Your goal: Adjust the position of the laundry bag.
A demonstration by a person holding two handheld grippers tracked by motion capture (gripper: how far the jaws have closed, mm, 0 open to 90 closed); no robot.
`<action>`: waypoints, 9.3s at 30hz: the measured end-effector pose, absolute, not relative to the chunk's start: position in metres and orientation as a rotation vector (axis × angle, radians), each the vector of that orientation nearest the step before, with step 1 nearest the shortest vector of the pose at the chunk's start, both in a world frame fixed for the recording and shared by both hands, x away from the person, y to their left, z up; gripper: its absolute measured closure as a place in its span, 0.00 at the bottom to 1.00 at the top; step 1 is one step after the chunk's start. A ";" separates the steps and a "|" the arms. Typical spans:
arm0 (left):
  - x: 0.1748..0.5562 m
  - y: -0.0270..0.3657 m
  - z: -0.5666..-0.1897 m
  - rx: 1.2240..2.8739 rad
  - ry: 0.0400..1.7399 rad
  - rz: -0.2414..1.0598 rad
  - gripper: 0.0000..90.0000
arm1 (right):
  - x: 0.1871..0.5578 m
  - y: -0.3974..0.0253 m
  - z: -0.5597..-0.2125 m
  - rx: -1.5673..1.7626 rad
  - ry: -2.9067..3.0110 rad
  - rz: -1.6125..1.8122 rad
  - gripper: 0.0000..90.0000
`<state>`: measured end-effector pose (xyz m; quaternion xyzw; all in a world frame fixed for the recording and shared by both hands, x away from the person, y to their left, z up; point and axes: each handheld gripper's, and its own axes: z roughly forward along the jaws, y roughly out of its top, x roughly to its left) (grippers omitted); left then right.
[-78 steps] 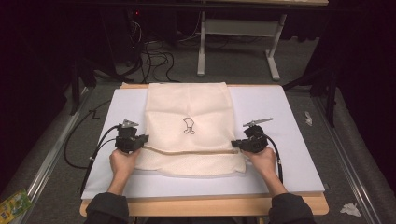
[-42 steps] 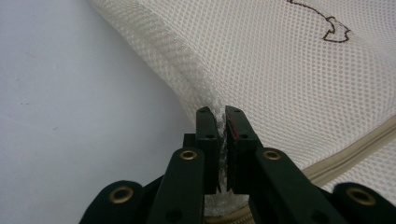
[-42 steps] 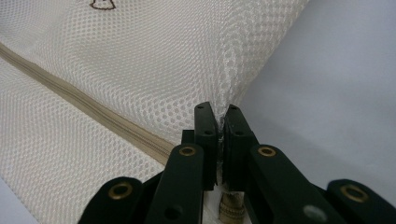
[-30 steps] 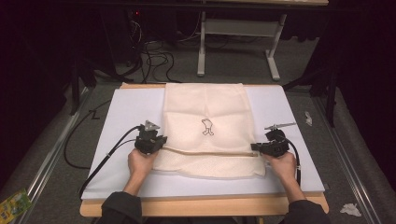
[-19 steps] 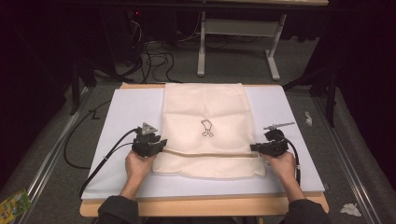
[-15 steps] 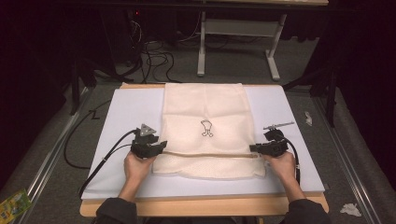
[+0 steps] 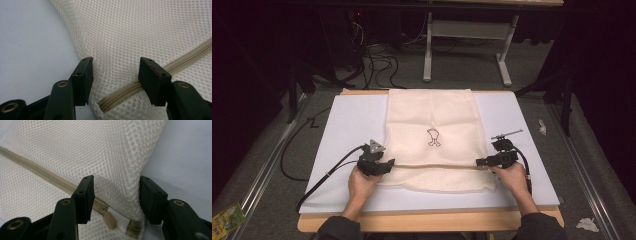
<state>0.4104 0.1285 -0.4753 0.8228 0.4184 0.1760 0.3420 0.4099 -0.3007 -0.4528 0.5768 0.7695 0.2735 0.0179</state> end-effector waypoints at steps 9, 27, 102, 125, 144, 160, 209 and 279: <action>0.412 0.126 -0.476 2.131 1.125 0.450 0.52 | 0.412 -0.298 -0.454 1.806 2.449 0.912 0.71; 0.413 0.130 -0.468 2.100 1.136 0.418 0.50 | 0.407 -0.304 -0.432 1.663 2.418 1.017 0.98; 0.394 -0.020 -0.424 2.109 0.699 0.095 0.65 | 0.415 -0.248 -0.395 1.479 2.452 1.080 0.98; 0.396 -0.040 -0.425 2.114 0.677 0.058 0.58 | 0.416 -0.228 -0.396 1.458 2.460 1.133 0.98; 0.395 -0.041 -0.426 2.110 0.710 0.096 0.79 | 0.416 -0.220 -0.399 1.440 2.468 1.119 0.98; 0.394 -0.039 -0.426 2.147 0.706 0.117 0.97 | 0.414 -0.222 -0.402 1.428 2.487 1.117 0.98; 0.394 -0.004 -0.419 2.131 0.763 0.184 0.97 | 0.410 -0.228 -0.403 1.372 2.539 1.074 0.98; 0.399 0.066 -0.412 2.043 0.889 0.261 0.97 | 0.413 -0.241 -0.407 1.367 2.488 1.005 0.99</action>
